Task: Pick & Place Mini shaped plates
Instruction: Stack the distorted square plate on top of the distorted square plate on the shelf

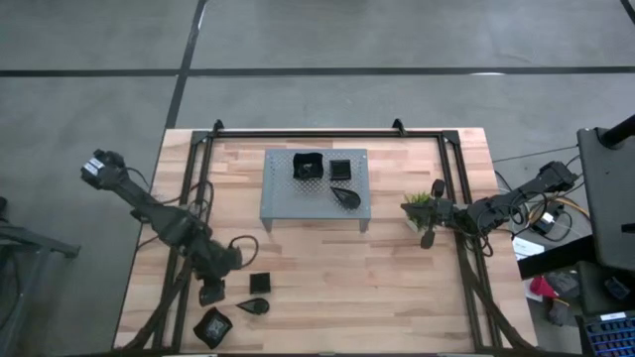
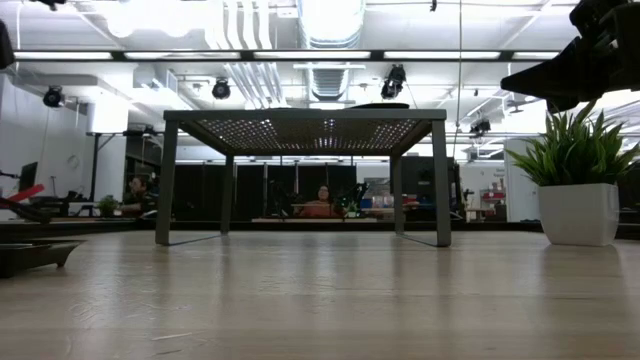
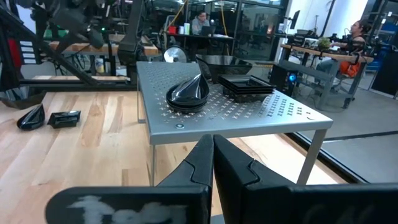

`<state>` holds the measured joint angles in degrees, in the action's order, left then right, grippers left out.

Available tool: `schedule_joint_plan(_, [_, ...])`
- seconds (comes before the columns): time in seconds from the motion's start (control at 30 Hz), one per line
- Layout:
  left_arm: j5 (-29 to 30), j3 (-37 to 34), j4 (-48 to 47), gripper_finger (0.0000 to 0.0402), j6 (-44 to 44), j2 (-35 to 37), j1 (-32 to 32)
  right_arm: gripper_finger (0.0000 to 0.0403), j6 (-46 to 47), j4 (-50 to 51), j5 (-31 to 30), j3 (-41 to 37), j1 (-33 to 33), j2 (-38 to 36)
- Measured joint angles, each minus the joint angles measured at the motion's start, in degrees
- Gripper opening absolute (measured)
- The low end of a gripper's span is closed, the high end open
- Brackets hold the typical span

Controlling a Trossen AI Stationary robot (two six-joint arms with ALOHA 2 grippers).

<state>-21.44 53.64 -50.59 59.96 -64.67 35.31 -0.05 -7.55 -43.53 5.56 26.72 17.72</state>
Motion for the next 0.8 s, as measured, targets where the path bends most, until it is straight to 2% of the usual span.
schedule_joint_plan(0.47, [0.72, -0.86, -0.56, 0.0154, -1.14, -8.15, 5.78, 0.0008, 0.00, 0.01, 0.01, 0.00, 0.01, 0.00])
schedule_joint_plan(0.8, [2.92, -1.50, 5.57, 0.0154, -4.44, -15.74, 10.53, 0.0008, 0.00, 0.00, 0.00, 0.00, 0.02, 0.00])
